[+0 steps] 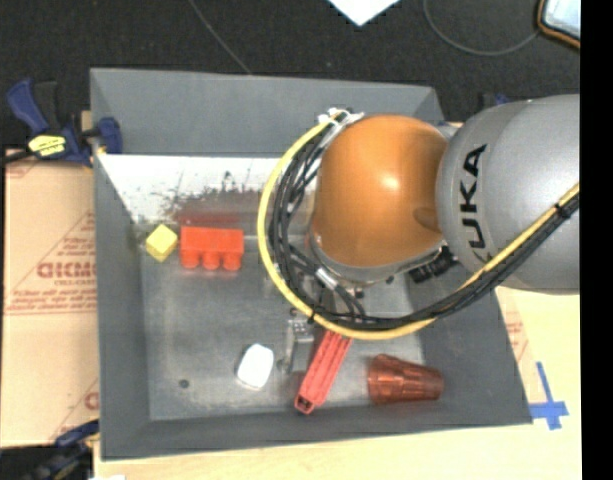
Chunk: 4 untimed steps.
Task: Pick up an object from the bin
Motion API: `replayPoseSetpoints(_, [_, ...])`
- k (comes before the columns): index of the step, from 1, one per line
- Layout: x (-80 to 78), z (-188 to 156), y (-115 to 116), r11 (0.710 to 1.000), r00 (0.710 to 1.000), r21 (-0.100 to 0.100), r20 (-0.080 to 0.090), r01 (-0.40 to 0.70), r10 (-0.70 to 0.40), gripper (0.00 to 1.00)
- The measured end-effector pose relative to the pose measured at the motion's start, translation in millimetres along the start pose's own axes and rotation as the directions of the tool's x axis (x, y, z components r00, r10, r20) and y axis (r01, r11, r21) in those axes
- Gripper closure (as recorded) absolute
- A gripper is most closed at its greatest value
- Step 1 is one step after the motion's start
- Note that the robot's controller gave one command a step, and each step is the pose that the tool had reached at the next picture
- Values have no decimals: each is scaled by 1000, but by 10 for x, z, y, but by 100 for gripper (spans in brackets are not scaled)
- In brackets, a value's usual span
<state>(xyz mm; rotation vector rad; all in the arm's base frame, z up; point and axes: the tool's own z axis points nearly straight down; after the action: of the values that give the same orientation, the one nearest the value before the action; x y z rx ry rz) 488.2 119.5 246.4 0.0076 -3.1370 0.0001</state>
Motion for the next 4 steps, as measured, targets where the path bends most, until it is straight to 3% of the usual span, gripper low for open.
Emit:
replayPoseSetpoints(1, [-17,-33,-8,1000,1000,-1,7,-5,5,0])
replayPoseSetpoints(2, [-184,1068,-129,971,971,2,10,240,-240,0])
replayPoseSetpoints(3, [-299,922,30,799,799,6,14,602,-602,0])
replayPoseSetpoints(4, [-187,1287,-168,998,998,1,8,68,-68,0])
